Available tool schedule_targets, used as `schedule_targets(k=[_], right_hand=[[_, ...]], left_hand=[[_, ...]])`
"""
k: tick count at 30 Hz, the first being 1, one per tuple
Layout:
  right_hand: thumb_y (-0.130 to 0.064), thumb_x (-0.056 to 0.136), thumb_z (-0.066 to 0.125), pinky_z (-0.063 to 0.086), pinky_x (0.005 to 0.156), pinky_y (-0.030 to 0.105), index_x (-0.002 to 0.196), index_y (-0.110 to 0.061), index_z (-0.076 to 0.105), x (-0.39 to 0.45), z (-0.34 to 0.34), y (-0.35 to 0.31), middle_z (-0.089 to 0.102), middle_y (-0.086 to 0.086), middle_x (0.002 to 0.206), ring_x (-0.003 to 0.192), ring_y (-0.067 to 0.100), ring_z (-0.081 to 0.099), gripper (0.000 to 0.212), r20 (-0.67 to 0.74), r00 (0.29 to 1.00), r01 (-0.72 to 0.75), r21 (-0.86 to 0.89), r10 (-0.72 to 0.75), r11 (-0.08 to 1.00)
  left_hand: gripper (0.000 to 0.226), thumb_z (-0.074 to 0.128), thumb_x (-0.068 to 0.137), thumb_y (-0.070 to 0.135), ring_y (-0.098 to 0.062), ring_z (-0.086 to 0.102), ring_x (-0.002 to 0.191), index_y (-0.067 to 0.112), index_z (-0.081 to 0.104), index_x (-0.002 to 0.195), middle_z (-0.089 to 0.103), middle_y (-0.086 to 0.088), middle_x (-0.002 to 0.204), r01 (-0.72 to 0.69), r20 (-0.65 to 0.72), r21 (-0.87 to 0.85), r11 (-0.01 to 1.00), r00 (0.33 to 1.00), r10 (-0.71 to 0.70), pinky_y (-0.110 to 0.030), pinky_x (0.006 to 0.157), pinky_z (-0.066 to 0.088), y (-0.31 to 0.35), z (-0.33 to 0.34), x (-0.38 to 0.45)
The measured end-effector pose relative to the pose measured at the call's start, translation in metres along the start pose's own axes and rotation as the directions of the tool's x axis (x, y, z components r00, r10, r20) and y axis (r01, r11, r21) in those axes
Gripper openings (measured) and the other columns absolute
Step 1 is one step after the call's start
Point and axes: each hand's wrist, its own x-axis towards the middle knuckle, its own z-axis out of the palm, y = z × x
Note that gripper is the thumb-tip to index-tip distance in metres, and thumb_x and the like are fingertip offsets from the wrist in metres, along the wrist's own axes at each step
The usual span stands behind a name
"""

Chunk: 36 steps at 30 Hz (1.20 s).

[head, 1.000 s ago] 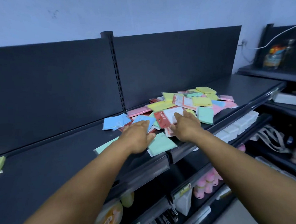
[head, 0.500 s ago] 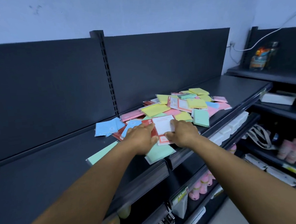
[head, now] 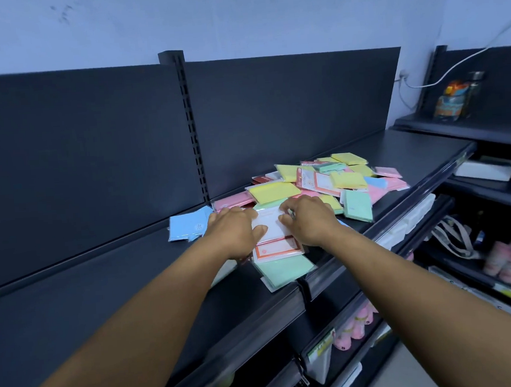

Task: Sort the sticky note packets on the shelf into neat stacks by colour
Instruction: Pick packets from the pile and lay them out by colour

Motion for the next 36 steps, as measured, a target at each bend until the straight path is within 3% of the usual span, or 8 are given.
schedule_targets(k=[6, 15, 22, 25, 28, 30, 32, 36], right_hand=[[-0.035, 0.097, 0.047, 0.035, 0.105, 0.039, 0.141, -0.021, 0.044, 0.027, -0.01, 0.02, 0.047, 0.004, 0.143, 0.129, 0.027, 0.043, 0.046, -0.02, 1.0, -0.012, 0.048, 0.013, 0.999], [-0.028, 0.096, 0.04, 0.034, 0.079, 0.032, 0.109, -0.019, 0.054, 0.123, -0.017, 0.074, 0.063, 0.006, 0.112, 0.11, 0.03, 0.053, 0.021, 0.031, 1.0, 0.004, 0.02, -0.005, 1.0], [-0.026, 0.098, 0.036, 0.031, 0.11, 0.042, 0.147, -0.019, 0.029, 0.188, -0.005, 0.111, 0.045, 0.009, 0.145, 0.132, 0.032, 0.04, 0.05, 0.206, 0.978, 0.036, -0.013, -0.032, 0.999], [-0.039, 0.098, 0.034, 0.023, 0.115, 0.043, 0.152, -0.022, 0.016, 0.204, -0.006, 0.118, 0.034, 0.007, 0.153, 0.14, 0.032, 0.029, 0.059, 0.291, 0.955, 0.058, -0.018, -0.05, 0.998], [-0.05, 0.095, 0.039, 0.019, 0.118, 0.042, 0.152, -0.023, 0.016, 0.21, -0.014, 0.125, 0.024, 0.002, 0.158, 0.145, 0.031, 0.017, 0.067, 0.354, 0.932, 0.088, -0.022, -0.074, 0.996], [-0.047, 0.092, 0.049, 0.035, 0.108, 0.039, 0.148, -0.022, 0.032, 0.21, -0.019, 0.127, 0.042, 0.005, 0.147, 0.136, 0.031, 0.037, 0.063, 0.349, 0.934, 0.06, 0.063, -0.078, 0.996], [-0.03, 0.091, 0.057, 0.051, 0.082, 0.034, 0.127, -0.015, 0.057, 0.209, -0.022, 0.126, 0.066, 0.009, 0.114, 0.104, 0.029, 0.062, 0.038, 0.302, 0.95, -0.006, 0.27, -0.079, 0.963], [-0.014, 0.091, 0.058, 0.053, 0.074, 0.033, 0.096, -0.015, 0.071, 0.204, -0.027, 0.124, 0.07, 0.001, 0.078, 0.073, 0.02, 0.067, 0.014, 0.168, 0.984, -0.04, 0.524, -0.058, 0.851]], left_hand=[[0.06, 0.037, 0.095, 0.053, -0.028, 0.038, 0.133, 0.024, 0.029, 0.147, 0.043, -0.005, 0.146, 0.043, -0.04, -0.072, 0.996, 0.998, -0.046, -0.041, 0.108, 0.03, 0.006, 0.0, 0.036], [0.066, 0.032, 0.097, 0.053, -0.034, 0.041, 0.13, 0.018, 0.016, 0.15, 0.048, -0.012, 0.142, 0.257, -0.032, -0.041, 0.965, 0.965, -0.259, -0.043, 0.106, 0.028, 0.033, 0.004, 0.1], [0.094, 0.069, 0.081, 0.046, -0.032, 0.048, 0.124, 0.019, 0.011, 0.151, 0.049, -0.011, 0.138, 0.398, -0.056, -0.325, 0.858, 0.898, -0.437, -0.04, 0.1, 0.042, 0.039, 0.004, 0.138], [0.081, 0.081, 0.072, 0.033, -0.029, 0.06, 0.109, 0.011, 0.038, 0.138, 0.057, -0.011, 0.129, 0.41, -0.055, -0.483, 0.774, 0.868, -0.493, -0.037, 0.091, 0.051, 0.038, 0.001, 0.145], [0.04, 0.085, 0.068, 0.031, -0.022, 0.069, 0.077, 0.011, 0.062, 0.095, 0.071, -0.007, 0.09, 0.417, -0.047, -0.515, 0.749, 0.859, -0.51, -0.04, 0.075, 0.058, 0.038, 0.001, 0.146], [0.037, 0.085, 0.068, 0.03, -0.021, 0.069, 0.075, 0.011, 0.062, 0.091, 0.071, -0.005, 0.085, 0.417, -0.048, -0.526, 0.741, 0.856, -0.515, -0.039, 0.075, 0.057, 0.039, 0.0, 0.145], [0.034, 0.082, 0.072, 0.027, -0.021, 0.066, 0.077, 0.011, 0.058, 0.089, 0.068, -0.004, 0.083, 0.399, -0.09, -0.534, 0.745, 0.85, -0.519, -0.035, 0.072, 0.055, 0.039, -0.001, 0.145], [0.015, 0.071, 0.084, 0.019, -0.019, 0.055, 0.074, 0.012, 0.058, 0.089, 0.059, 0.0, 0.077, 0.387, -0.174, -0.544, 0.745, 0.816, -0.551, -0.028, 0.064, 0.044, 0.038, -0.005, 0.14]])
